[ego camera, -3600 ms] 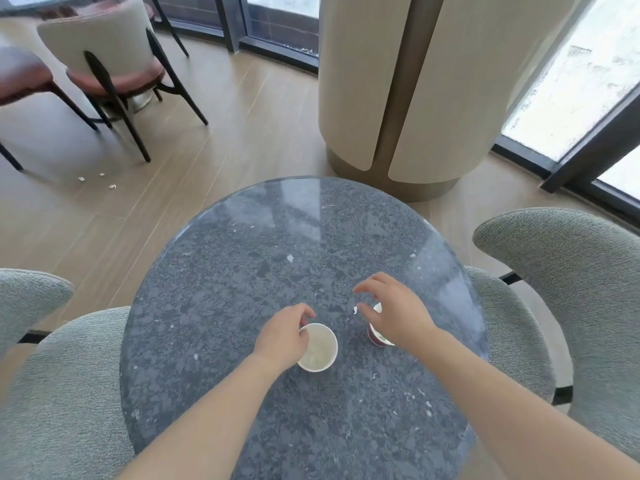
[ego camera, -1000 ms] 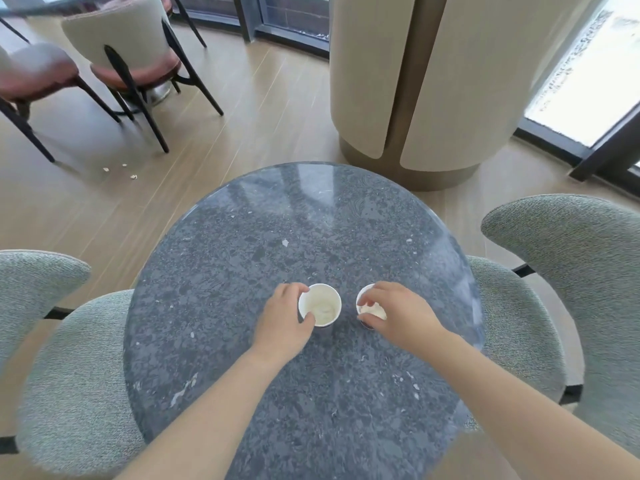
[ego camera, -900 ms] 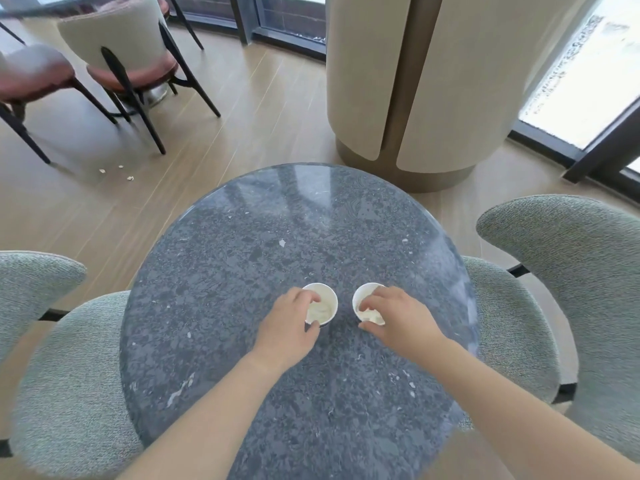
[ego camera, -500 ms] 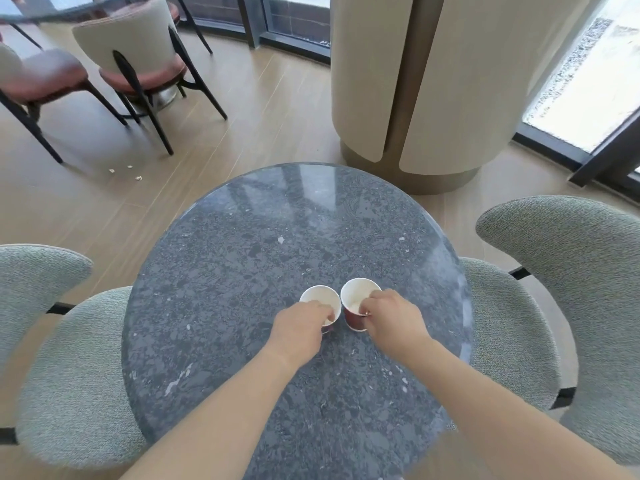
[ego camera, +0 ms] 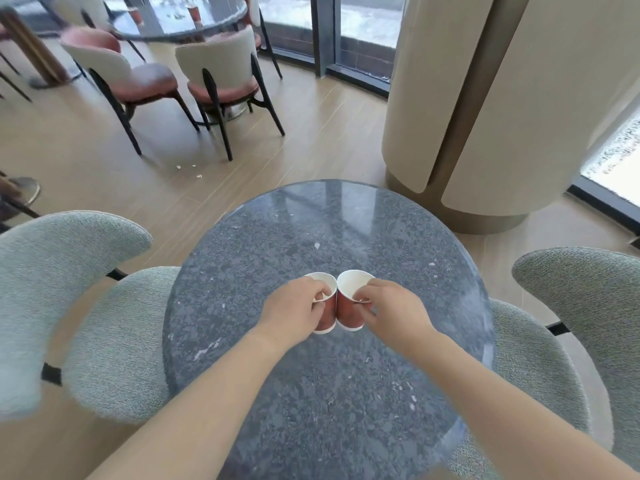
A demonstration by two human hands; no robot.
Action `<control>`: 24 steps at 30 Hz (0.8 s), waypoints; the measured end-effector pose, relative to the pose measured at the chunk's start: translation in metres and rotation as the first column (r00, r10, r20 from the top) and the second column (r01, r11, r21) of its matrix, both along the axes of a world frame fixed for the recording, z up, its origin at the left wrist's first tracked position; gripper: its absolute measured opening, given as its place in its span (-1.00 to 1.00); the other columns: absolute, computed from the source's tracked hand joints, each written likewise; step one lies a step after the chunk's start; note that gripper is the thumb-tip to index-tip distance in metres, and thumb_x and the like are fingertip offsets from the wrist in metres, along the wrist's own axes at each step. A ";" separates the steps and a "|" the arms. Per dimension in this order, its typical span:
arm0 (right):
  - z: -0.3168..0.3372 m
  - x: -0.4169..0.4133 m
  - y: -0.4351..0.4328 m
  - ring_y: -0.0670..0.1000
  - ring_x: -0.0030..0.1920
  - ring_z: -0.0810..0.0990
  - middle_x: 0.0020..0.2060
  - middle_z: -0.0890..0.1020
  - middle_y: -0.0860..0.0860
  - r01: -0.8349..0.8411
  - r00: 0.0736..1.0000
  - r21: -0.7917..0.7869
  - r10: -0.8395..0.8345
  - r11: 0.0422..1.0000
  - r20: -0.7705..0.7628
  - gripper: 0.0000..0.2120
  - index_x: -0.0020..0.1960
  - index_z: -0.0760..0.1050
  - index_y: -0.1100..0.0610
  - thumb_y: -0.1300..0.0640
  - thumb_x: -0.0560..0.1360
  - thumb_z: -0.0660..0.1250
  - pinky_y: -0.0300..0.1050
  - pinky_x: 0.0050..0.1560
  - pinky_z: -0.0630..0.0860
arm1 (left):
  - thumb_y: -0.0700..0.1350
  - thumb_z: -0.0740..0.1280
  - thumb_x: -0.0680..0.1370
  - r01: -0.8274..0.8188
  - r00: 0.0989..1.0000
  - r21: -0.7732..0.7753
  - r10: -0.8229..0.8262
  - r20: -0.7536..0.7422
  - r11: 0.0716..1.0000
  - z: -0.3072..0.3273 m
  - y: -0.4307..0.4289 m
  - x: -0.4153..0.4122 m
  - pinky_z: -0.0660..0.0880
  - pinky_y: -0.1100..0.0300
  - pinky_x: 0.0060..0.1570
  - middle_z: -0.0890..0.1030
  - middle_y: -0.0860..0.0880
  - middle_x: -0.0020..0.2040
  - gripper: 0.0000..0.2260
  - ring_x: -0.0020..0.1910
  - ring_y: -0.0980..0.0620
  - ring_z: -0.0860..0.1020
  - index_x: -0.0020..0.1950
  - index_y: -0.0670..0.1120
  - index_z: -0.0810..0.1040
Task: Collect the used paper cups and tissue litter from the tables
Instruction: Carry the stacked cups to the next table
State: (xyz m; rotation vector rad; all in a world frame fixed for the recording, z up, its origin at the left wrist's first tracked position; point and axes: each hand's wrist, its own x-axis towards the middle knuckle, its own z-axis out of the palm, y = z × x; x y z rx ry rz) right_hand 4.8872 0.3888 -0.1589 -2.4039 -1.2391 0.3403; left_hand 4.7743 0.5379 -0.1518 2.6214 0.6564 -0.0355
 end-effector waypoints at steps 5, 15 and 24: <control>0.016 -0.023 0.013 0.01 0.03 0.51 -0.03 0.59 -0.07 -0.038 0.999 0.043 0.036 0.998 0.041 -0.83 0.03 0.56 -0.01 0.04 0.51 0.24 -0.08 -0.10 0.50 | -0.13 0.25 0.51 -0.068 0.995 0.016 0.067 0.070 0.998 0.016 0.009 -0.028 0.37 0.23 -0.13 0.57 0.12 0.05 -0.78 0.06 0.06 0.51 0.07 0.11 0.55; 0.035 -0.128 0.036 0.02 -0.06 0.52 -0.11 0.59 -0.06 -0.055 0.997 0.107 0.050 0.993 0.052 -0.83 -0.03 0.58 0.01 0.02 0.50 0.23 -0.06 -0.18 0.49 | -0.15 0.26 0.50 -0.123 0.984 -0.019 0.124 0.128 0.992 0.036 0.023 -0.138 0.50 0.10 -0.03 0.59 0.11 0.05 -0.79 0.05 0.04 0.52 0.03 0.10 0.58; 0.043 -0.274 0.079 -0.01 -0.04 0.50 -0.09 0.59 -0.10 -0.166 0.986 0.137 0.162 0.977 0.044 -0.82 -0.02 0.58 -0.03 -0.04 0.50 0.24 -0.17 -0.23 0.34 | -0.11 0.29 0.48 -0.279 0.945 -0.051 0.284 0.162 0.959 0.048 0.049 -0.305 0.50 0.11 -0.03 0.59 0.15 0.02 -0.80 0.02 0.06 0.53 0.02 0.15 0.58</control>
